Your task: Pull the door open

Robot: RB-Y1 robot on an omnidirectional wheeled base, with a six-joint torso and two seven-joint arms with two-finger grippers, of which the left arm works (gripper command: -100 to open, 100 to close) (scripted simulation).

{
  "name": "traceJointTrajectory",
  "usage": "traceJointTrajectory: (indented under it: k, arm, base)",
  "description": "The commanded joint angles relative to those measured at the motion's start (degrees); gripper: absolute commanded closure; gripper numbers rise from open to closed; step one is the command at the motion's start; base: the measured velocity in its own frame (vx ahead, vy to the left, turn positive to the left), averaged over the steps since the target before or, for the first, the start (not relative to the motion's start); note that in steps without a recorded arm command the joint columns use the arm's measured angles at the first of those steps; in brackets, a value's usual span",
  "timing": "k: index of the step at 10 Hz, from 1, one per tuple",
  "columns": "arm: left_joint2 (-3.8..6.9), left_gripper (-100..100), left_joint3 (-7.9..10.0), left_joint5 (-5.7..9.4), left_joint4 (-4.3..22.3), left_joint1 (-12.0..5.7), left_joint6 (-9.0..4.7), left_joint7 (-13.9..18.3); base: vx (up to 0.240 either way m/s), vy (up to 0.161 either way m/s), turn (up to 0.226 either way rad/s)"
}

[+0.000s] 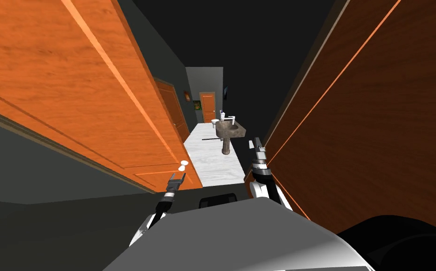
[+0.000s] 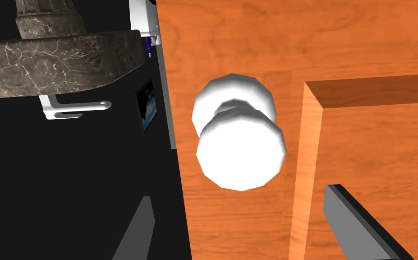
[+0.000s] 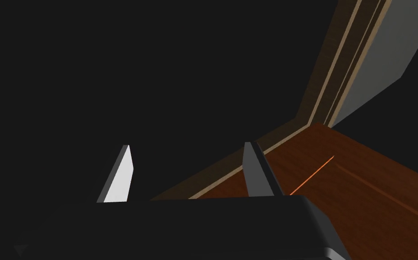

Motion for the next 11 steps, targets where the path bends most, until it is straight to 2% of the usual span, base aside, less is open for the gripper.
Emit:
traceJointTrajectory:
  k: [1, 3, 4, 5, 10, 11]
  arm:
    - [0.62, -100, 1.28, 0.81, 2.0, 0.08, -1.42, -0.1]
    - [1.3, -100, 2.38, 1.52, 3.3, 0.23, -2.31, 0.0]
    - [1.15, -100, 2.08, 1.32, 3.9, -0.48, -2.34, -0.1]
    - [1.15, 100, 2.08, 1.32, 3.9, -0.48, -2.34, -0.1]
    - [1.15, 100, 2.08, 1.32, 3.9, -0.48, -2.34, -0.1]
    - [1.27, 100, 1.86, 1.72, 4.1, -0.6, -2.14, 2.2]
  base:
    - [0.214, -0.051, -0.164]
    - [0.201, -0.04, -0.146]
    - [0.078, -0.005, -0.019]
    - [-0.006, 0.005, 0.032]
    - [-0.015, 0.004, -0.002]
    - [-0.017, 0.01, -0.012]
